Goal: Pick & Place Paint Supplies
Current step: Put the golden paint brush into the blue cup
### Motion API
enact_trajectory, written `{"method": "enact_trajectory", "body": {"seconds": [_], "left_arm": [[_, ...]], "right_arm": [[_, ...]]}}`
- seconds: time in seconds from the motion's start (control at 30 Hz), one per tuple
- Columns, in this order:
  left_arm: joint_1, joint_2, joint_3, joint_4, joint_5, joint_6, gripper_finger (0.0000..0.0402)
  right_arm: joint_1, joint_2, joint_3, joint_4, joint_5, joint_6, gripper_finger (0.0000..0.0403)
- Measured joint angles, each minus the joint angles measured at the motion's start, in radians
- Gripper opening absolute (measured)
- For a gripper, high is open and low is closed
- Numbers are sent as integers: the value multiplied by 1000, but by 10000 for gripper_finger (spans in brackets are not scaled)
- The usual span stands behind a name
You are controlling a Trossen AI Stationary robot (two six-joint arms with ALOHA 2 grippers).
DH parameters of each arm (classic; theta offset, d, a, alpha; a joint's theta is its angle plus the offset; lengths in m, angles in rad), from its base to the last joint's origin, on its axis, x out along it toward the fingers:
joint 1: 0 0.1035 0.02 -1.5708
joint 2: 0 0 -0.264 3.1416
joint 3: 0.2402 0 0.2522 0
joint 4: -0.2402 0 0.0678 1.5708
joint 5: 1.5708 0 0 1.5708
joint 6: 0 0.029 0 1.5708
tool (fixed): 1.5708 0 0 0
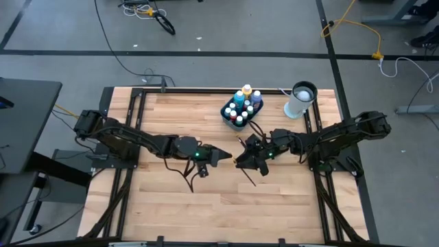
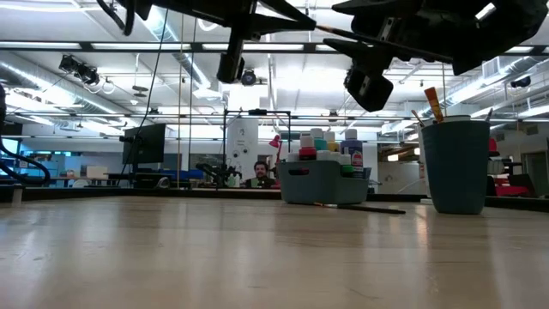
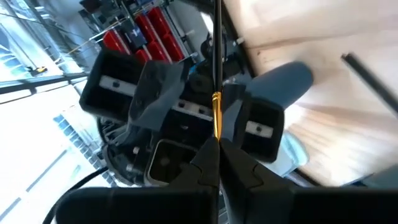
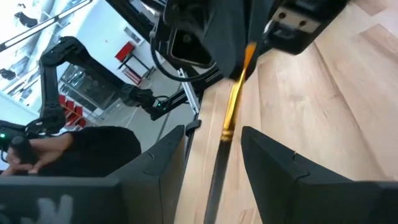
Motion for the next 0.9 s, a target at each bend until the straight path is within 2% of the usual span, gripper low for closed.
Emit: {"method": "enact_trajectory", "body": {"seconds": [0.2,0.3,0.4,0.63,0.73,0.9], "left_arm": [[23,0,0,6,27,13,8],[30,13,0,20,24,13,6],[42,24,0,35,27,12,4],[52,43,1,62,26,0,10],[54,44,1,56,63,-40,10],[49,44,-1,85,69,-171,21]], "right_arm": [[-10,0,0,1,1,-30,159],[-22,0,0,2,9,-54,147],[-28,0,0,2,10,-100,116],[-33,2,-2,-31,13,-127,16],[-41,1,-2,-44,14,-130,18],[-50,0,0,-40,0,-161,12]]}}
